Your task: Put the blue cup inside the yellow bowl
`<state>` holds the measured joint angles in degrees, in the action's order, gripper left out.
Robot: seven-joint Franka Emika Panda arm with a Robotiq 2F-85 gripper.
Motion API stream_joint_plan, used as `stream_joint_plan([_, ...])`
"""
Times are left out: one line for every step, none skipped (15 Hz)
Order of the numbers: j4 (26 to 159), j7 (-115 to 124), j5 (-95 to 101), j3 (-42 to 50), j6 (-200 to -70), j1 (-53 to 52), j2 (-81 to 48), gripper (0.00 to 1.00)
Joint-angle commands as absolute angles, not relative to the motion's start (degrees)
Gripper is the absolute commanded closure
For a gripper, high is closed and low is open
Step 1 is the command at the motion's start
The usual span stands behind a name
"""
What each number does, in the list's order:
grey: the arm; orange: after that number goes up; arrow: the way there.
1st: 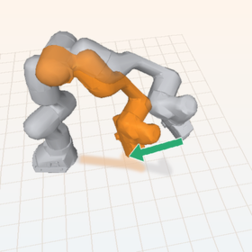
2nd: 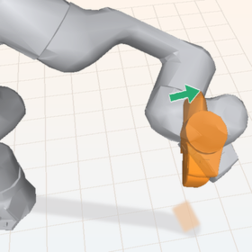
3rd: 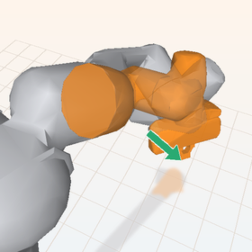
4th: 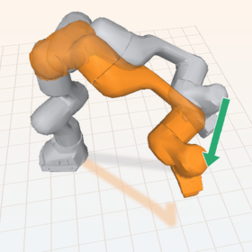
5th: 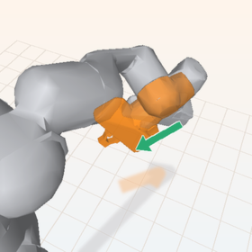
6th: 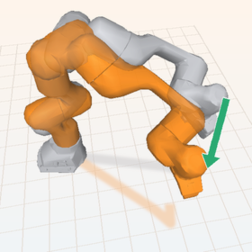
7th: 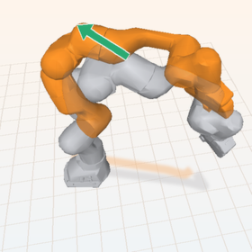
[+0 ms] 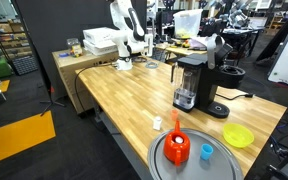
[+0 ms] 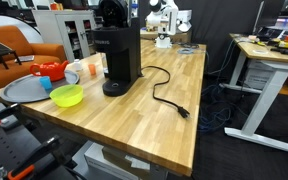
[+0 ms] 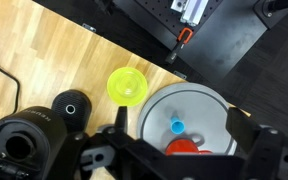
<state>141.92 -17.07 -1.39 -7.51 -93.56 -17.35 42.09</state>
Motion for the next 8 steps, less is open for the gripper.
stream_joint_plan([141.81, -16.73, -1.36, -8.21, -94.11, -17.69, 41.38, 0.0])
stream_joint_plan([141.79, -16.53, -1.34, -8.67, -94.55, -17.87, 40.76, 0.0])
stream_joint_plan([141.71, -16.51, -1.33, -8.79, -94.66, -17.89, 40.33, 0.0])
stream_joint_plan([141.62, -16.52, -1.33, -8.79, -94.66, -17.87, 40.15, 0.0])
stream_joint_plan([141.59, -16.52, -1.34, -8.74, -94.66, -17.86, 40.15, 0.0])
stream_joint_plan([141.57, -16.53, -1.34, -8.72, -94.66, -17.86, 40.2, 0.0])
stream_joint_plan([141.57, -16.52, -1.34, -8.72, -94.66, -17.86, 40.23, 0.0])
stream_joint_plan([141.57, -16.52, -1.34, -8.72, -94.66, -17.86, 40.23, 0.0])
